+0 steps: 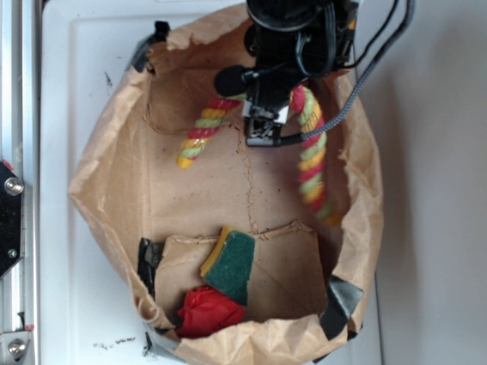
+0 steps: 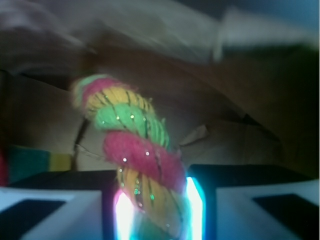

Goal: Grab the multicolored rope.

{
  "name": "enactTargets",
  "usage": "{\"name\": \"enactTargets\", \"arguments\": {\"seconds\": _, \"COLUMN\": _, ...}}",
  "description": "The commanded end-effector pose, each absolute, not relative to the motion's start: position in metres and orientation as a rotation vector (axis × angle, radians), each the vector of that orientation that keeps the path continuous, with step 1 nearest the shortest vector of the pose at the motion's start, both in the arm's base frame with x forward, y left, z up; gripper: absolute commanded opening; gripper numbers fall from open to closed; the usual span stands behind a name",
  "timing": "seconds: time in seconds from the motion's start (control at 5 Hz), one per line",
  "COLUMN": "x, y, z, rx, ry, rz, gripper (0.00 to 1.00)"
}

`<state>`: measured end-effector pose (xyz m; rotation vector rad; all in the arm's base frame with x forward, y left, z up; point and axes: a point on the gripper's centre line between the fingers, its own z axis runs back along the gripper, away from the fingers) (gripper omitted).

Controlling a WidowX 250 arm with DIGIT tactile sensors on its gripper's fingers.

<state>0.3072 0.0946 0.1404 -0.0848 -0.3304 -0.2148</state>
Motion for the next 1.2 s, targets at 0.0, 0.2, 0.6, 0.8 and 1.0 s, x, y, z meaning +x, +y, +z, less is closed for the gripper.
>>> {"name": "enactTargets", "arguments": {"seconds": 0.0, "x": 0.281, "y": 0.066, "z": 0.207, "rx": -0.088, "ry": -0.435, "rz": -0.229, "gripper": 0.00}}
{"name": "enactTargets", "arguments": {"seconds": 0.2, "x": 0.274, "y": 0.046, "z": 0.220, "rx": -0.083, "ry": -0.405, "rz": -0.217, "gripper": 0.00}}
{"name": "enactTargets", "arguments": {"seconds": 0.6, "x": 0.270, "y": 0.018, "z": 0.222, "rx": -0.046, "ry": -0.255, "rz": -0.046, "gripper": 0.00}}
{"name": "enactTargets", "arguments": {"seconds": 0.8, "x": 0.269, "y": 0.016, "z": 0.222, "rx": -0.046, "ry": -0.237, "rz": -0.014, "gripper": 0.00}}
{"name": "enactTargets", "arguments": {"seconds": 1.0, "x": 0.268, "y": 0.018, "z": 0.223, "rx": -0.021, "ry": -0.194, "rz": 0.058, "gripper": 0.00}}
